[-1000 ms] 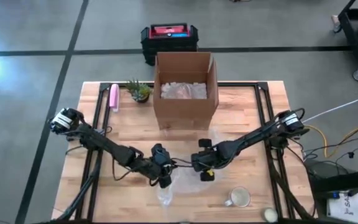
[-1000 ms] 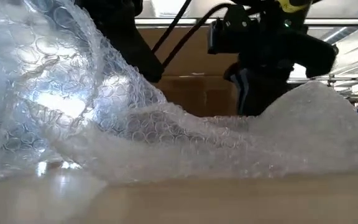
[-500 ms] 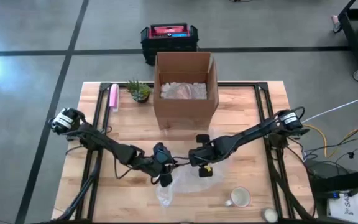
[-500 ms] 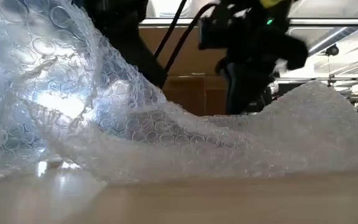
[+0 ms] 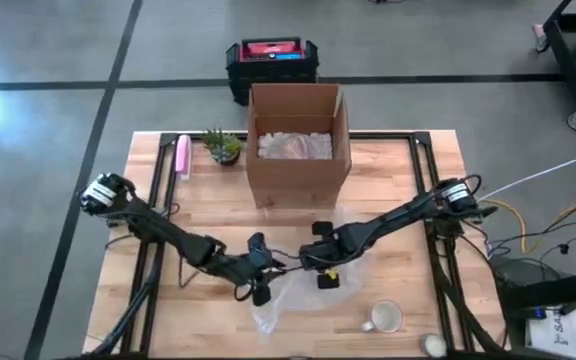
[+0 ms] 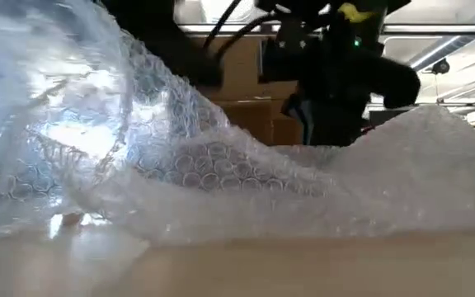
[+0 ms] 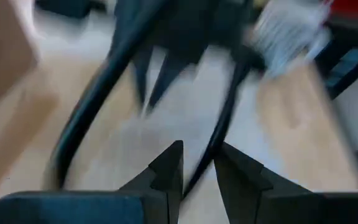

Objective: Wrap mug
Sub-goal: Prepare the bubble wrap

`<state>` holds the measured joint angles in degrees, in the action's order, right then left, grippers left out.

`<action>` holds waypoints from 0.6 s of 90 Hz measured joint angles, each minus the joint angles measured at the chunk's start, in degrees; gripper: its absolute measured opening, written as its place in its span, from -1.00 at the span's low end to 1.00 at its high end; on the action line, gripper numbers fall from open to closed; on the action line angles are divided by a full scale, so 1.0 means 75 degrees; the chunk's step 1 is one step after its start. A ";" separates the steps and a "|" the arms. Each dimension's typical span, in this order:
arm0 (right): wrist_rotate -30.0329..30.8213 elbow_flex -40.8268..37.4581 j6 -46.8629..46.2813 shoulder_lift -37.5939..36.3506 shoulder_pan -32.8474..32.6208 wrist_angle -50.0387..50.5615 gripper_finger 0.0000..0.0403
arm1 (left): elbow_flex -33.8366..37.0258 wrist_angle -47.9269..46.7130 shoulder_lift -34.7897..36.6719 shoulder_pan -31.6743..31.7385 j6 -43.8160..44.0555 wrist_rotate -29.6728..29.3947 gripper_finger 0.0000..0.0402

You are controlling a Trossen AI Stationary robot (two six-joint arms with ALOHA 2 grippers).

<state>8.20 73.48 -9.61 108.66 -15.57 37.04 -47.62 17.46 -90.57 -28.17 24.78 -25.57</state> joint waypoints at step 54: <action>0.0576 0.0455 -0.0041 -0.1248 0.0084 0.1007 -0.91 | 0.0100 -0.1869 0.0282 -0.0415 0.0534 -0.0028 -0.62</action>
<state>12.51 76.89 -9.92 99.31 -14.94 44.60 -46.86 3.44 -88.45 -31.29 28.78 -25.78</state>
